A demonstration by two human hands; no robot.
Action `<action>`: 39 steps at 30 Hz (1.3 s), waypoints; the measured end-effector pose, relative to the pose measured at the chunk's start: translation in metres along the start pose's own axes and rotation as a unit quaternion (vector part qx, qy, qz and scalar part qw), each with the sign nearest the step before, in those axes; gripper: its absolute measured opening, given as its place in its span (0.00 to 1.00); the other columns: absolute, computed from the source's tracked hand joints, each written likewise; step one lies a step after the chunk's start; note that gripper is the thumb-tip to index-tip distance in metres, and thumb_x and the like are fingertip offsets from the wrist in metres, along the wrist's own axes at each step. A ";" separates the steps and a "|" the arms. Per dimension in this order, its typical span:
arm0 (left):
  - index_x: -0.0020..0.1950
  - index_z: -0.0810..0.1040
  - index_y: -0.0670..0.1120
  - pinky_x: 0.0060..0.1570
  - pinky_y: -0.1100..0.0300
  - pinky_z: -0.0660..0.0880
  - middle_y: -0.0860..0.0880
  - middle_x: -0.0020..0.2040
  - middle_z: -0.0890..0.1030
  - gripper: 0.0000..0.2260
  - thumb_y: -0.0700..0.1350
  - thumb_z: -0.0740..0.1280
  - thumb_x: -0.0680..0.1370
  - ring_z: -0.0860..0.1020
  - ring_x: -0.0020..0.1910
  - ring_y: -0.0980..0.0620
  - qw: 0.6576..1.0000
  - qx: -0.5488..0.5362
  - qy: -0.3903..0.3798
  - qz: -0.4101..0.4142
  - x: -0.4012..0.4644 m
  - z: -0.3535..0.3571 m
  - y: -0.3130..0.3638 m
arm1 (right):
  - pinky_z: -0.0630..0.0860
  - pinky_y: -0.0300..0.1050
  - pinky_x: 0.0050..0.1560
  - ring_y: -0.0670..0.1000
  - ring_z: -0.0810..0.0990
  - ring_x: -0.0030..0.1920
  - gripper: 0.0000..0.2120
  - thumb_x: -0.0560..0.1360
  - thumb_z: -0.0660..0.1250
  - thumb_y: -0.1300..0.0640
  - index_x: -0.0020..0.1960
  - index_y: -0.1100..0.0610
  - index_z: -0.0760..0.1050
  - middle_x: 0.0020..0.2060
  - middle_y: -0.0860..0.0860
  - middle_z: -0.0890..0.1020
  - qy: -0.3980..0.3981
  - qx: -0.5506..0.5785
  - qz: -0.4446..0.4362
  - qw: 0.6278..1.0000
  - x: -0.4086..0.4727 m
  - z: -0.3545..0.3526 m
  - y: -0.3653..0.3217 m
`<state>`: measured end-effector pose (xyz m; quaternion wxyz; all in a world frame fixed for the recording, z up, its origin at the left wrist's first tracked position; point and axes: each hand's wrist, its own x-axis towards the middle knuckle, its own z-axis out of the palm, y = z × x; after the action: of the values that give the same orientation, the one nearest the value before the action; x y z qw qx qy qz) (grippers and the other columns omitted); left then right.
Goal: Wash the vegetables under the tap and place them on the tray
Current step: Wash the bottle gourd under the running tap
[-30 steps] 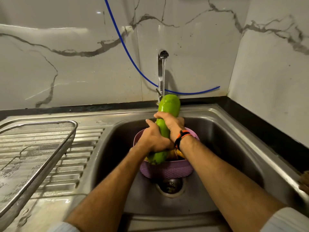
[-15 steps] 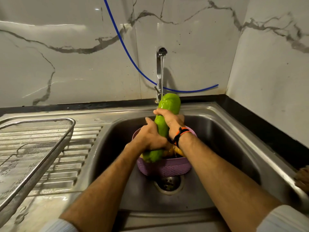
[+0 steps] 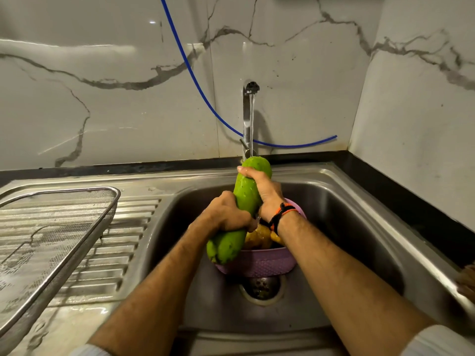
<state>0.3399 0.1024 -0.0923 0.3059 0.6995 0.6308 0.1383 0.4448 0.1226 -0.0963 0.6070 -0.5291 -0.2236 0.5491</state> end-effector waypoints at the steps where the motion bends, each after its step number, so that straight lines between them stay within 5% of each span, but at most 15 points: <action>1: 0.66 0.68 0.42 0.44 0.54 0.78 0.45 0.56 0.77 0.36 0.49 0.79 0.63 0.79 0.50 0.47 1.000 0.000 -0.007 0.000 0.000 -0.001 -0.001 | 0.82 0.60 0.47 0.59 0.84 0.47 0.53 0.41 0.84 0.45 0.63 0.57 0.71 0.51 0.57 0.82 0.001 0.003 -0.001 1.000 0.000 -0.001 -0.001; 5: 0.68 0.63 0.40 0.49 0.53 0.78 0.43 0.58 0.76 0.37 0.48 0.79 0.66 0.78 0.54 0.44 0.998 0.030 0.040 0.034 -0.004 0.010 0.006 | 0.82 0.51 0.38 0.58 0.83 0.45 0.38 0.55 0.82 0.51 0.61 0.58 0.71 0.51 0.59 0.82 0.005 0.022 0.008 1.000 -0.001 -0.003 0.001; 8: 0.72 0.58 0.38 0.56 0.52 0.76 0.40 0.61 0.76 0.41 0.46 0.78 0.67 0.77 0.59 0.41 0.992 0.056 0.084 0.072 -0.003 0.017 0.012 | 0.82 0.55 0.48 0.58 0.83 0.48 0.37 0.58 0.82 0.49 0.61 0.58 0.70 0.51 0.57 0.81 0.009 0.003 0.017 1.000 0.006 -0.008 0.005; 12: 0.72 0.59 0.39 0.49 0.54 0.77 0.43 0.58 0.74 0.40 0.45 0.77 0.68 0.77 0.55 0.44 0.999 0.019 0.021 0.039 0.001 0.012 0.012 | 0.81 0.55 0.52 0.57 0.83 0.48 0.34 0.56 0.83 0.49 0.54 0.58 0.69 0.49 0.56 0.81 0.054 -0.055 -0.038 0.996 0.012 -0.007 0.008; 17: 0.69 0.66 0.42 0.49 0.47 0.83 0.44 0.56 0.79 0.42 0.47 0.80 0.58 0.82 0.50 0.46 0.993 -0.093 -0.073 0.013 0.003 0.001 0.004 | 0.82 0.60 0.50 0.60 0.85 0.48 0.36 0.49 0.83 0.52 0.55 0.61 0.81 0.51 0.62 0.84 -0.054 0.013 -0.026 0.998 0.017 -0.011 0.008; 22: 0.77 0.52 0.40 0.48 0.56 0.75 0.42 0.62 0.75 0.45 0.44 0.77 0.68 0.77 0.58 0.44 0.998 -0.049 0.015 0.040 -0.001 0.012 0.011 | 0.80 0.54 0.55 0.53 0.80 0.53 0.27 0.63 0.81 0.49 0.59 0.47 0.75 0.55 0.50 0.80 0.048 -0.114 -0.197 0.973 0.017 -0.006 0.005; 27: 0.75 0.55 0.39 0.44 0.58 0.74 0.47 0.51 0.73 0.41 0.43 0.76 0.70 0.76 0.49 0.48 0.996 -0.039 0.029 0.073 -0.005 0.014 0.010 | 0.78 0.53 0.56 0.52 0.76 0.55 0.26 0.67 0.78 0.48 0.61 0.46 0.72 0.55 0.48 0.76 0.056 -0.278 -0.302 0.910 0.012 -0.005 0.000; 30: 0.72 0.58 0.40 0.39 0.60 0.74 0.47 0.50 0.74 0.39 0.45 0.76 0.69 0.77 0.47 0.48 0.995 -0.038 0.017 0.087 -0.005 0.014 0.008 | 0.81 0.53 0.53 0.52 0.79 0.52 0.21 0.63 0.81 0.47 0.51 0.45 0.77 0.52 0.48 0.79 0.009 -0.242 -0.246 0.938 0.015 -0.012 -0.015; 34: 0.71 0.59 0.42 0.45 0.56 0.76 0.44 0.56 0.76 0.39 0.46 0.78 0.68 0.77 0.51 0.46 0.993 -0.050 0.010 0.102 -0.002 0.012 0.009 | 0.81 0.59 0.55 0.60 0.82 0.54 0.13 0.62 0.81 0.53 0.44 0.48 0.81 0.52 0.55 0.83 -0.090 -0.086 -0.196 0.973 0.023 -0.022 -0.023; 39: 0.69 0.60 0.43 0.42 0.57 0.76 0.47 0.52 0.75 0.36 0.45 0.77 0.68 0.77 0.48 0.48 0.994 -0.081 0.016 0.077 0.003 0.013 0.006 | 0.81 0.49 0.52 0.51 0.81 0.52 0.08 0.69 0.77 0.53 0.47 0.51 0.82 0.51 0.49 0.83 -0.018 -0.157 -0.331 0.930 0.028 -0.009 -0.013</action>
<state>0.3528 0.1023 -0.0989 0.3397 0.7167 0.5664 0.2237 0.4661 0.1468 -0.0964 0.6596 -0.5037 -0.4800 0.2843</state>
